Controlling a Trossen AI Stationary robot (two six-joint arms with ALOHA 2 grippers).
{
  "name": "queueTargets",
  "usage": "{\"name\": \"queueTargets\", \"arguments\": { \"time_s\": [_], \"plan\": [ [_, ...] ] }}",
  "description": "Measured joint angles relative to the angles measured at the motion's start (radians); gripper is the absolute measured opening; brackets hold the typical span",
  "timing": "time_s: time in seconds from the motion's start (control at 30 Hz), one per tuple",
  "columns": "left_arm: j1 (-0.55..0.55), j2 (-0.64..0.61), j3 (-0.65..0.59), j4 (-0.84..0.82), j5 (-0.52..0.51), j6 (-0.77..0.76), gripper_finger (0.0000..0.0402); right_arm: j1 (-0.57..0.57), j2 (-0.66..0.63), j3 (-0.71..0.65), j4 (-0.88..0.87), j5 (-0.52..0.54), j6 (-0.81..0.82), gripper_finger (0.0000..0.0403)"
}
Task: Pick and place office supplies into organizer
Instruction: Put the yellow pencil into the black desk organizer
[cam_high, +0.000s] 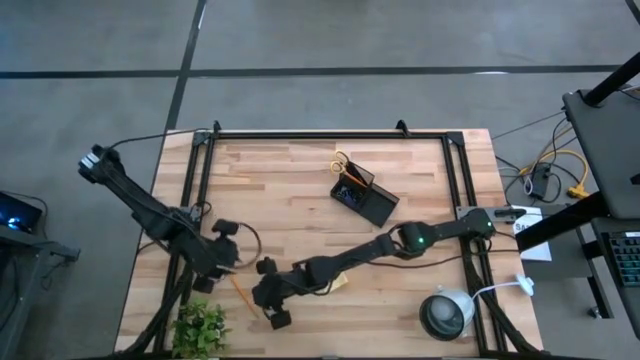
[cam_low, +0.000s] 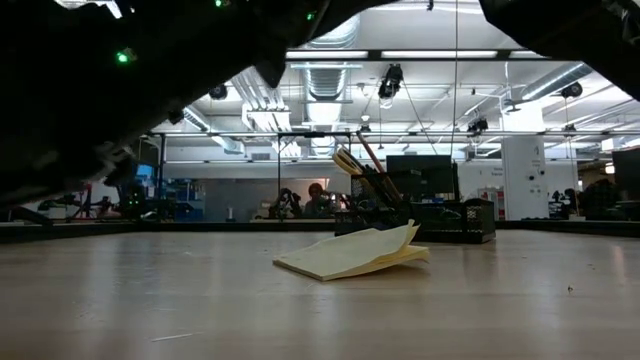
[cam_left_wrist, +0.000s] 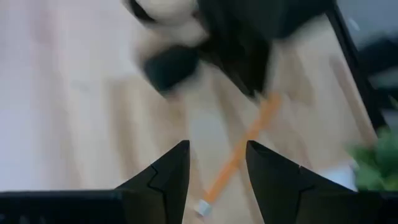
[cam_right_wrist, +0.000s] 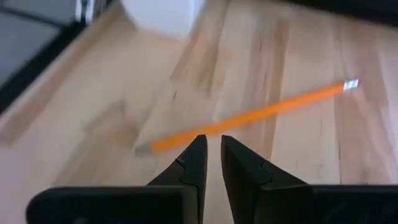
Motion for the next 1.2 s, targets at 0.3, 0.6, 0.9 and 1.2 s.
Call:
{"name": "queueTargets", "arguments": {
  "time_s": [0.3, 0.6, 0.9, 1.2],
  "plan": [
    [0.0, 0.235, -0.042, 0.031, 0.204, 0.043, 0.0141, 0.005, -0.106, 0.006, -0.305, 0.156, -0.006, 0.0038],
    [-0.001, 0.383, -0.042, 0.041, 0.385, 0.097, 0.0131, 0.004, -0.168, 0.004, -0.557, 0.351, 0.089, 0.0038],
    [0.002, 0.41, -0.09, 0.165, 0.411, 0.191, 0.0061, 0.007, -0.186, 0.004, -0.576, 0.375, 0.121, 0.0038],
    [0.009, 0.468, -0.136, 0.212, 0.411, 0.255, 0.0022, 0.008, -0.203, 0.004, -0.585, 0.376, 0.144, 0.0038]
  ]
}}
